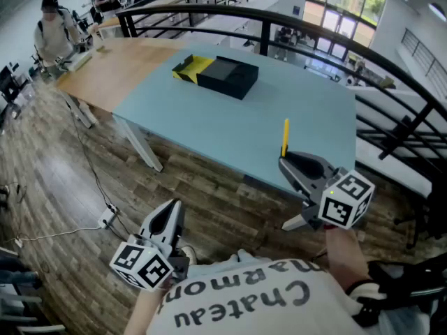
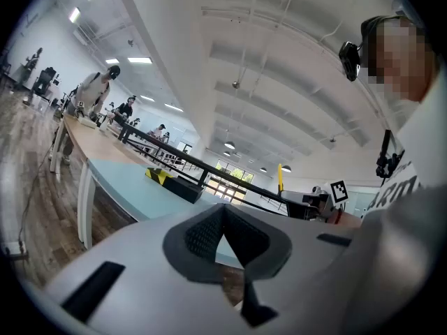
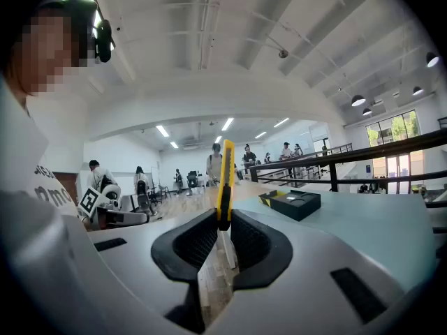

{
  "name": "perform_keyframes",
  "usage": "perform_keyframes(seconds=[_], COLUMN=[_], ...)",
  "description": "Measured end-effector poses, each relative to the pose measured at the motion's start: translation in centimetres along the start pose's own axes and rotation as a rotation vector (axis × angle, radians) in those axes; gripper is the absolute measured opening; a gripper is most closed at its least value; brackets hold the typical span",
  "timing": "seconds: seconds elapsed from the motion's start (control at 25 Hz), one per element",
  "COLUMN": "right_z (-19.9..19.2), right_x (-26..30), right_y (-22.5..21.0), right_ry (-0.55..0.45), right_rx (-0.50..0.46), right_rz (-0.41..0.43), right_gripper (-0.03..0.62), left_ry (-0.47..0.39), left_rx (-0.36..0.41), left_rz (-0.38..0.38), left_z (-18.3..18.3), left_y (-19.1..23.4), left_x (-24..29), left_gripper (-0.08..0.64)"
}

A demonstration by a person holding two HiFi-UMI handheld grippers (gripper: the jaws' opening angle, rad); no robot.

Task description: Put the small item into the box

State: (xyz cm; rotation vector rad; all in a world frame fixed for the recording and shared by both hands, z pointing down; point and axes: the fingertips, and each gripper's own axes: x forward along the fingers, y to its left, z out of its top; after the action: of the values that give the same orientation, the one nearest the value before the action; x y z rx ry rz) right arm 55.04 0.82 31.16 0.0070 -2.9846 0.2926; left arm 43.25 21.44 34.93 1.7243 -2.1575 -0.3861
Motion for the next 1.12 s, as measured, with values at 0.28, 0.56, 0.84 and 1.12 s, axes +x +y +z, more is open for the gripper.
perform_keyframes(seconds=[0.28, 0.56, 0.84, 1.12], right_z=[0.2, 1.2, 2.6, 1.5], right_x=[3.4, 10.1, 17.0, 22.0], right_y=[0.2, 1.2, 3.6, 6.3], right_ry=[0.008, -0.007, -0.038, -0.050], right_rx=[0.002, 0.026, 0.038, 0.078], right_rz=[-0.027, -0.061, -0.115, -0.188], right_gripper=[0.078, 0.080, 0.079, 0.079], left_ry=[0.004, 0.011, 0.032, 0.079], left_rx=[-0.016, -0.022, 0.016, 0.046], left_rz=[-0.011, -0.036, -0.087, -0.153], left_z=[1.4, 5.0, 10.2, 12.8], left_y=[3.7, 10.4, 17.2, 23.2], left_x=[0.4, 0.9, 1.0, 0.0], left_gripper=[0.002, 0.002, 0.002, 0.002])
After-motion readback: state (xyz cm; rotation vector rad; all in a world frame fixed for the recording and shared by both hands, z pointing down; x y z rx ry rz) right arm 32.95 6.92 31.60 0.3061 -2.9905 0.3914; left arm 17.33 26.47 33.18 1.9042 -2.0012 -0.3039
